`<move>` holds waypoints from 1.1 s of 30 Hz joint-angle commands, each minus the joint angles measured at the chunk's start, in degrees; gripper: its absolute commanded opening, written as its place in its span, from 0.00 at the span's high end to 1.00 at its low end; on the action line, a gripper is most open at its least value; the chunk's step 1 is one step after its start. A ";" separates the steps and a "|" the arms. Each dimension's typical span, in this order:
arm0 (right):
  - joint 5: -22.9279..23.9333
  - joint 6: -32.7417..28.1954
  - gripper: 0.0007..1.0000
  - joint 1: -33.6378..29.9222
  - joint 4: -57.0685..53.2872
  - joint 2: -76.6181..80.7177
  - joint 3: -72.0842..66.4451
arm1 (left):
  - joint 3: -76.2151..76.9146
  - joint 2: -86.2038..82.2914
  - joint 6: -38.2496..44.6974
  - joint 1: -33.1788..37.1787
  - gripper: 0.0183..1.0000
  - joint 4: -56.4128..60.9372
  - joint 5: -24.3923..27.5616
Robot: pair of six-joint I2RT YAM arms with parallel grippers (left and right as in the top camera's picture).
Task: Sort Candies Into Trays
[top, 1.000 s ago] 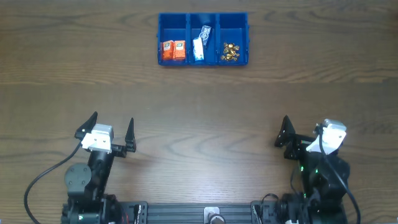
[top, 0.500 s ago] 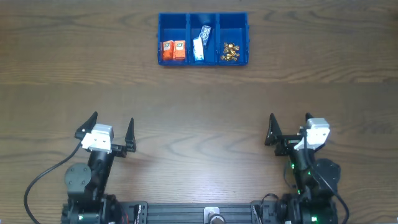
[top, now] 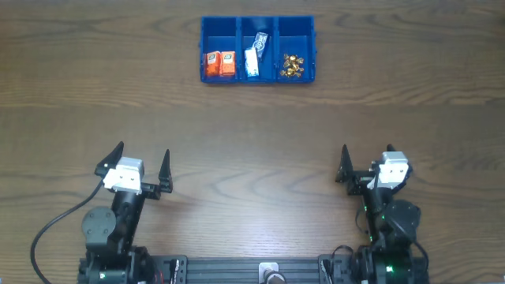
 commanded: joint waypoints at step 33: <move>0.07 -6.95 0.00 0.13 -0.26 -4.50 -0.20 | -1.38 -0.33 0.63 -0.13 0.00 -1.81 1.03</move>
